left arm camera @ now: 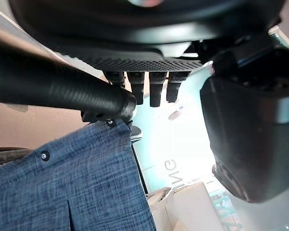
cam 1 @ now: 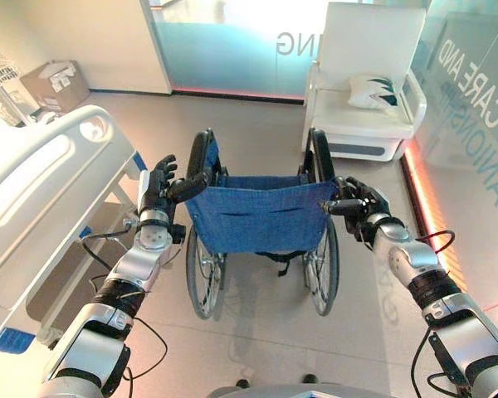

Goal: Push the wheelchair next to the bed

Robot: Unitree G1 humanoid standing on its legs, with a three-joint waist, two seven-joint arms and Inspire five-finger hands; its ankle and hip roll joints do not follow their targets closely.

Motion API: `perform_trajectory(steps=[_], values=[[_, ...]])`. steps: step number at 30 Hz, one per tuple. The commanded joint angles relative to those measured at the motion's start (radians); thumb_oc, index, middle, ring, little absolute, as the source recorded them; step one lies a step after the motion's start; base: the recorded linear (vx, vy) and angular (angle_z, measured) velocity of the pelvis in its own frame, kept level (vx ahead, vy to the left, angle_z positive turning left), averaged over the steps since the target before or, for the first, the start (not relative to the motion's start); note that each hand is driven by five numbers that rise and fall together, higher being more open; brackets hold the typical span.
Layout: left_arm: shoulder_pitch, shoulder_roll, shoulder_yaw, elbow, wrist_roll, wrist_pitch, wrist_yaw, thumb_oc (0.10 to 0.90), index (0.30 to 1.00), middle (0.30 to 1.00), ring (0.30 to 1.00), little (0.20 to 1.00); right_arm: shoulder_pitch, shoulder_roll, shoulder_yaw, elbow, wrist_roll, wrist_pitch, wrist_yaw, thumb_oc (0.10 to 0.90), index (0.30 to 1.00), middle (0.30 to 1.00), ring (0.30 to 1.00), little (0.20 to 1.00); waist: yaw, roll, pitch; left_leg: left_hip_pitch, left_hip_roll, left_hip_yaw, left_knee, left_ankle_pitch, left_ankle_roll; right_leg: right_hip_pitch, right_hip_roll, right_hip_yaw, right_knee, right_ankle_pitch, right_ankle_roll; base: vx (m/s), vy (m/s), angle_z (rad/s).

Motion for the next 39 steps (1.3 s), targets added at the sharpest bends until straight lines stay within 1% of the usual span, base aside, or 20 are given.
perform_trajectory(steps=[1, 8, 11, 12, 15, 18, 20, 21, 26, 28, 31, 33, 39], values=[[-0.231, 0.029, 0.001, -0.005, -0.016, -0.104, 0.015, 0.800, 0.900, 0.900, 0.900, 0.900, -0.157, 0.003, 0.018, 0.015, 0.065, -0.065, 0.000, 0.800, 0.900, 0.900, 0.900, 0.900, 0.019, -0.024, -0.058, -0.015, -0.067, 0.046, 0.003, -0.061, -0.008, 0.026, 0.006, -0.020, 0.032, -0.055, 0.016, 0.00, 0.000, 0.00], [-0.207, 0.069, 0.059, -0.100, -0.117, -0.057, -0.025, 0.800, 0.900, 0.900, 0.900, 0.900, -0.129, -0.007, -0.003, -0.031, 0.096, -0.040, 0.014, 0.800, 0.900, 0.900, 0.900, 0.900, 0.027, -0.021, -0.058, -0.015, -0.069, 0.035, 0.003, -0.060, -0.009, 0.030, 0.003, -0.027, 0.031, -0.056, 0.018, 0.00, -0.005, 0.05], [-0.202, 0.087, 0.079, -0.144, -0.112, -0.028, -0.026, 0.800, 0.900, 0.900, 0.900, 0.900, -0.117, -0.007, -0.008, -0.043, 0.092, -0.036, 0.012, 0.800, 0.900, 0.900, 0.900, 0.900, 0.031, -0.019, -0.057, -0.017, -0.069, 0.033, 0.003, -0.059, -0.009, 0.030, 0.002, -0.031, 0.031, -0.057, 0.017, -0.02, -0.006, 0.08], [-0.206, 0.103, 0.085, -0.165, -0.114, -0.008, -0.027, 0.800, 0.900, 0.900, 0.900, 0.900, -0.110, -0.011, -0.008, -0.051, 0.093, -0.036, 0.006, 0.800, 0.900, 0.900, 0.900, 0.900, 0.033, -0.017, -0.055, -0.018, -0.069, 0.031, 0.003, -0.058, -0.009, 0.029, 0.001, -0.032, 0.032, -0.058, 0.018, -0.03, -0.003, 0.03], [-0.210, 0.126, 0.092, -0.176, -0.103, 0.016, -0.038, 0.800, 0.900, 0.900, 0.900, 0.900, -0.108, -0.020, -0.014, -0.056, 0.095, -0.033, 0.001, 0.800, 0.900, 0.900, 0.900, 0.900, 0.034, -0.014, -0.055, -0.020, -0.070, 0.030, 0.003, -0.058, -0.009, 0.029, 0.000, -0.033, 0.031, -0.059, 0.018, -0.04, 0.001, 0.01], [-0.215, 0.144, 0.090, -0.179, -0.102, 0.043, -0.062, 0.800, 0.900, 0.900, 0.900, 0.900, -0.106, -0.026, -0.020, -0.054, 0.097, -0.033, 0.002, 0.800, 0.900, 0.900, 0.900, 0.900, 0.036, -0.011, -0.054, -0.021, -0.071, 0.026, 0.003, -0.059, -0.009, 0.031, 0.000, -0.035, 0.029, -0.060, 0.018, -0.02, -0.001, 0.01], [-0.214, 0.164, 0.083, -0.183, -0.103, 0.064, -0.099, 0.800, 0.900, 0.900, 0.900, 0.900, -0.097, -0.037, -0.024, -0.063, 0.102, -0.029, 0.008, 0.800, 0.900, 0.900, 0.900, 0.900, 0.037, -0.009, -0.054, -0.022, -0.071, 0.026, 0.003, -0.060, -0.009, 0.032, -0.001, -0.037, 0.024, -0.059, 0.020, -0.04, -0.007, 0.01], [-0.213, 0.164, 0.083, -0.184, -0.103, 0.064, -0.099, 0.800, 0.900, 0.900, 0.900, 0.900, -0.096, -0.037, -0.024, -0.063, 0.102, -0.029, 0.008, 0.800, 0.900, 0.900, 0.900, 0.900, 0.037, -0.009, -0.054, -0.022, -0.071, 0.026, 0.003, -0.060, -0.009, 0.032, -0.001, -0.037, 0.024, -0.059, 0.020, -0.03, -0.007, 0.01], [-0.184, 0.190, 0.090, -0.214, -0.099, 0.117, -0.163, 0.800, 0.900, 0.900, 0.900, 0.900, -0.067, -0.052, -0.035, -0.089, 0.088, -0.032, 0.025, 0.800, 0.900, 0.900, 0.900, 0.900, 0.040, -0.006, -0.053, -0.023, -0.071, 0.026, 0.003, -0.059, -0.009, 0.031, -0.001, -0.038, 0.023, -0.057, 0.022, -0.02, -0.005, 0.00], [-0.166, 0.202, 0.092, -0.216, -0.083, 0.156, -0.194, 0.800, 0.900, 0.900, 0.900, 0.900, -0.055, -0.060, -0.038, -0.108, 0.077, -0.036, 0.027, 0.800, 0.900, 0.900, 0.900, 0.900, 0.039, -0.005, -0.050, -0.021, -0.071, 0.027, 0.003, -0.058, -0.008, 0.033, 0.001, -0.037, 0.020, -0.055, 0.023, -0.03, -0.007, 0.00], [-0.162, 0.212, 0.089, -0.202, -0.078, 0.178, -0.213, 0.800, 0.900, 0.900, 0.900, 0.900, -0.052, -0.065, -0.037, -0.111, 0.061, -0.040, 0.029, 0.800, 0.900, 0.900, 0.900, 0.900, 0.039, -0.003, -0.050, -0.021, -0.071, 0.029, 0.003, -0.057, -0.009, 0.032, 0.001, -0.037, 0.020, -0.055, 0.024, 0.00, 0.000, 0.00], [-0.168, 0.221, 0.074, -0.163, -0.067, 0.192, -0.222, 0.800, 0.900, 0.900, 0.900, 0.900, -0.059, -0.072, -0.027, -0.113, 0.064, -0.037, 0.024, 0.800, 0.900, 0.900, 0.900, 0.900, 0.036, -0.001, -0.048, -0.021, -0.070, 0.032, 0.003, -0.055, -0.009, 0.031, 0.001, -0.035, 0.022, -0.054, 0.025, 0.00, 0.000, 0.00], [-0.173, 0.220, 0.052, -0.110, -0.042, 0.200, -0.239, 0.800, 0.900, 0.900, 0.900, 0.900, -0.057, -0.073, -0.017, -0.110, 0.073, -0.038, 0.020, 0.800, 0.900, 0.900, 0.900, 0.900, 0.031, -0.001, -0.048, -0.021, -0.070, 0.037, 0.003, -0.055, -0.008, 0.030, 0.002, -0.033, 0.020, -0.052, 0.025, 0.00, 0.000, 0.00]])
